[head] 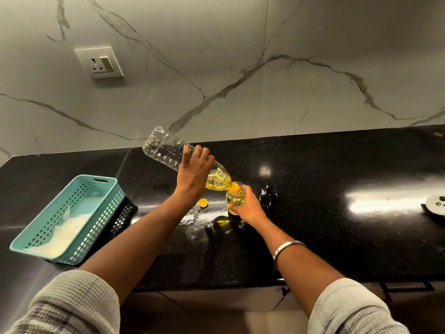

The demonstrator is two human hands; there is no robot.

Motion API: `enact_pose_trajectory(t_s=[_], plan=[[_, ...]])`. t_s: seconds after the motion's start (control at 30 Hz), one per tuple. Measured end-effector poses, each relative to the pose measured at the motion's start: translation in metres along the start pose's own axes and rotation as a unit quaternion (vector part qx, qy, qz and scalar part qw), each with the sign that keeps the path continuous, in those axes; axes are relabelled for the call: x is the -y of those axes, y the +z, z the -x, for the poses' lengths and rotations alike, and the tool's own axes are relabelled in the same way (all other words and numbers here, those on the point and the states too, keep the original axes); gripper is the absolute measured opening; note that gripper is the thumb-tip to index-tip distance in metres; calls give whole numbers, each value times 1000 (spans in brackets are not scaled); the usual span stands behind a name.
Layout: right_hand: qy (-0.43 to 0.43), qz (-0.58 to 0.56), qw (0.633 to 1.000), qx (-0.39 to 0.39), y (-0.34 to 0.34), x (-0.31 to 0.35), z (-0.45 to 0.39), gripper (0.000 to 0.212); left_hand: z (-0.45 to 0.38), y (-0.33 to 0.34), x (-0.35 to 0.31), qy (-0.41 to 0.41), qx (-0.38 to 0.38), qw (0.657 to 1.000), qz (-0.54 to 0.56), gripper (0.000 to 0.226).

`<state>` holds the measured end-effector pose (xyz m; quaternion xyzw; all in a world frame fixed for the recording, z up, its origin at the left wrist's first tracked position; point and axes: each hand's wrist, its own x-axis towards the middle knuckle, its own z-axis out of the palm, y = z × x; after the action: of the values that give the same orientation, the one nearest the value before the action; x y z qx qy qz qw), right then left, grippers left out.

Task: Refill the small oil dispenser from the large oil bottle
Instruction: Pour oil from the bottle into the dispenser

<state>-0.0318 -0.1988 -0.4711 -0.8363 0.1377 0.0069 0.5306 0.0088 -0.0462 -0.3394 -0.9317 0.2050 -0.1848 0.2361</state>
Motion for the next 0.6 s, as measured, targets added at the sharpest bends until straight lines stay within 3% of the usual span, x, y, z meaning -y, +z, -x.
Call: enact_pose_trajectory(t_s=[0.6], plan=[[-5, 6, 1000, -5, 1, -1, -1, 68, -1, 1, -1, 1, -6, 1000, -3, 50]])
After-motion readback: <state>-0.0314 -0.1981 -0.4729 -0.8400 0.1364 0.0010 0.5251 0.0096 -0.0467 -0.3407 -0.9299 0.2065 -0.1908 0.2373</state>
